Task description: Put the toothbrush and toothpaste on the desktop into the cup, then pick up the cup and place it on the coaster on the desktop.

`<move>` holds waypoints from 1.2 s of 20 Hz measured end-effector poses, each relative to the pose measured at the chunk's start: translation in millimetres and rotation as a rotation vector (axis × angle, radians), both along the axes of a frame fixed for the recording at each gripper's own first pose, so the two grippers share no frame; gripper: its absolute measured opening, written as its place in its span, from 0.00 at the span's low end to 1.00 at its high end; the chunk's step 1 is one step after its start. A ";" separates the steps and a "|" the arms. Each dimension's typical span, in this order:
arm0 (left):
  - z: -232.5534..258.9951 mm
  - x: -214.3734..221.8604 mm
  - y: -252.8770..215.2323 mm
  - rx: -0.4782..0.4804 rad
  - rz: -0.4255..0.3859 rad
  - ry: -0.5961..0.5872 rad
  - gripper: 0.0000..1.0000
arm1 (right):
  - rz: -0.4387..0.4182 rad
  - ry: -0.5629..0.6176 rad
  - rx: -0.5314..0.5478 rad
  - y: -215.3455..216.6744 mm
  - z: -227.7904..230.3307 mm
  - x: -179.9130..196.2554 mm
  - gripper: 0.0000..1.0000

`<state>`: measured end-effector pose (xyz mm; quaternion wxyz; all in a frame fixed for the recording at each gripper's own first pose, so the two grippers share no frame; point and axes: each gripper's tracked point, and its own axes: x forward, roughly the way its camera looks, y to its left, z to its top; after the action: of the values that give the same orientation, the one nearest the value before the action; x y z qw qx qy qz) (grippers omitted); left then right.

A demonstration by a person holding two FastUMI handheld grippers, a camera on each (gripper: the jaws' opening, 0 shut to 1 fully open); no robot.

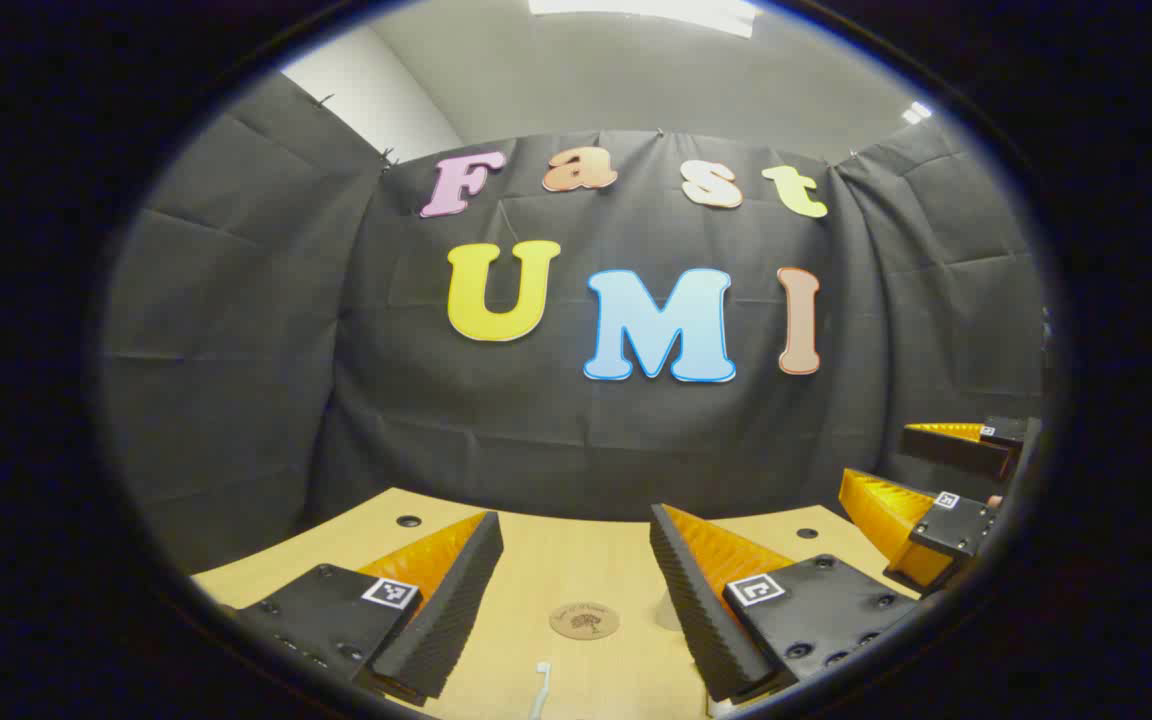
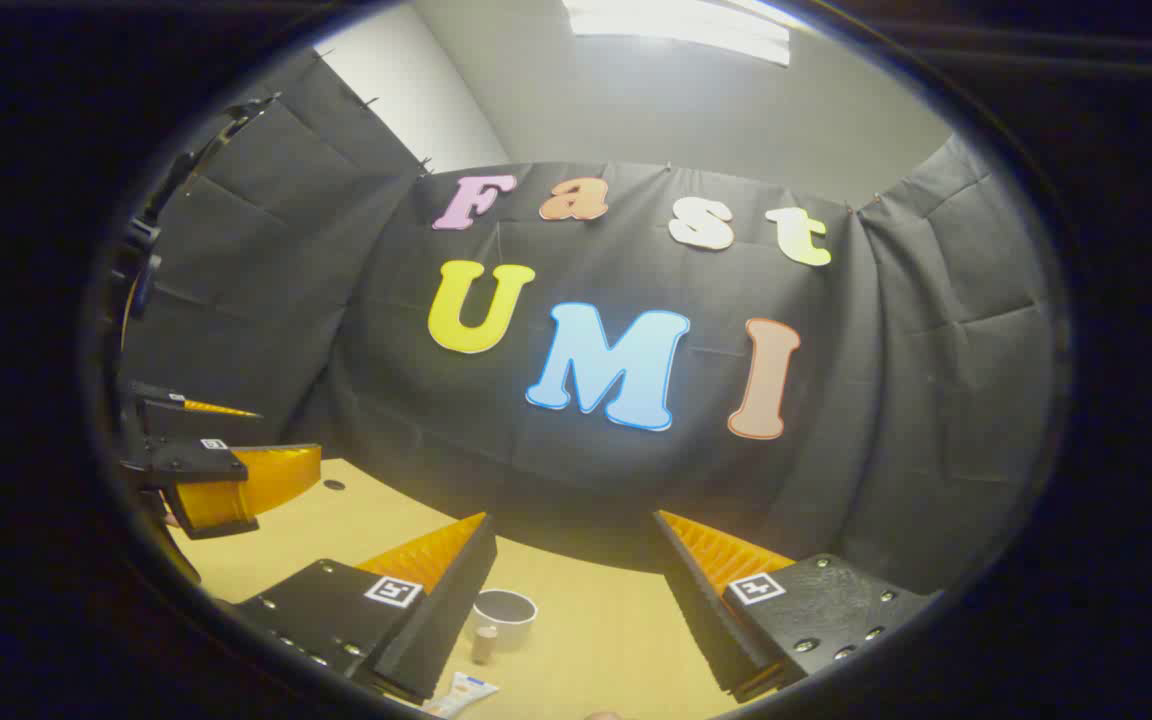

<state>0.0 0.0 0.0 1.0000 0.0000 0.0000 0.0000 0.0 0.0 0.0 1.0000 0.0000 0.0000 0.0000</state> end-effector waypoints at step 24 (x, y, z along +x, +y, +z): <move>-62.1 15.0 4.6 0.063 -0.123 0.181 0.96 | 0.022 0.252 0.122 47.6 -35.0 -27.7 0.95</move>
<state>15.0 4.6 -62.1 0.9935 0.0313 0.0905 -0.0616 -27.7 47.6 -35.0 0.9901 0.0609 0.1257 0.0111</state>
